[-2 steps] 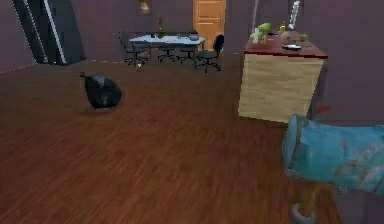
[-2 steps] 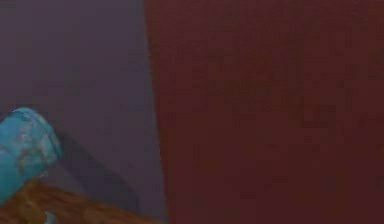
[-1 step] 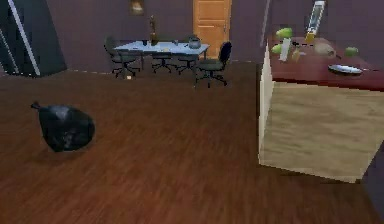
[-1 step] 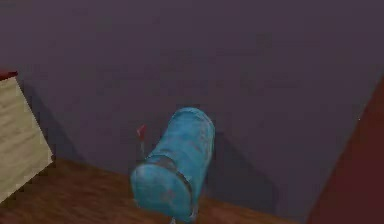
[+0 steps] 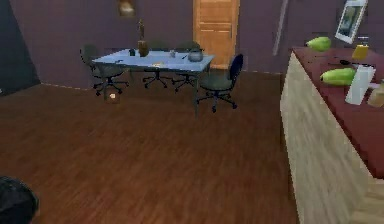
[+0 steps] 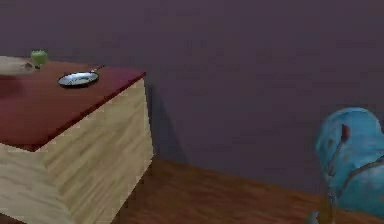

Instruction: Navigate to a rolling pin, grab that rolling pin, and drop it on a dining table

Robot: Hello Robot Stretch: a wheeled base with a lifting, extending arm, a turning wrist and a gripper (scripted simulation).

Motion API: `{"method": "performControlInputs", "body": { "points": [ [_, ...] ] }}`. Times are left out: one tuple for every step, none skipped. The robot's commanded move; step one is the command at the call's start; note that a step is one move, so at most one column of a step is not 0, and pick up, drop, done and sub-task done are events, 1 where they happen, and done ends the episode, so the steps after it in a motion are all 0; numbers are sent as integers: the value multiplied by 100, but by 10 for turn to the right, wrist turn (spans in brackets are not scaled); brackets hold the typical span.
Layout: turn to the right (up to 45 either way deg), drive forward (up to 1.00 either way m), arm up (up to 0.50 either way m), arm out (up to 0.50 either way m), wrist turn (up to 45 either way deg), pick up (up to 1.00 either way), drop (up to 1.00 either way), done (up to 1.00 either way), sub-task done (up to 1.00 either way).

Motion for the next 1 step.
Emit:
{"method": "performControlInputs", "body": {
  "points": [
    [0,55,0,0,0,0,0,0,0]
  ]
}}
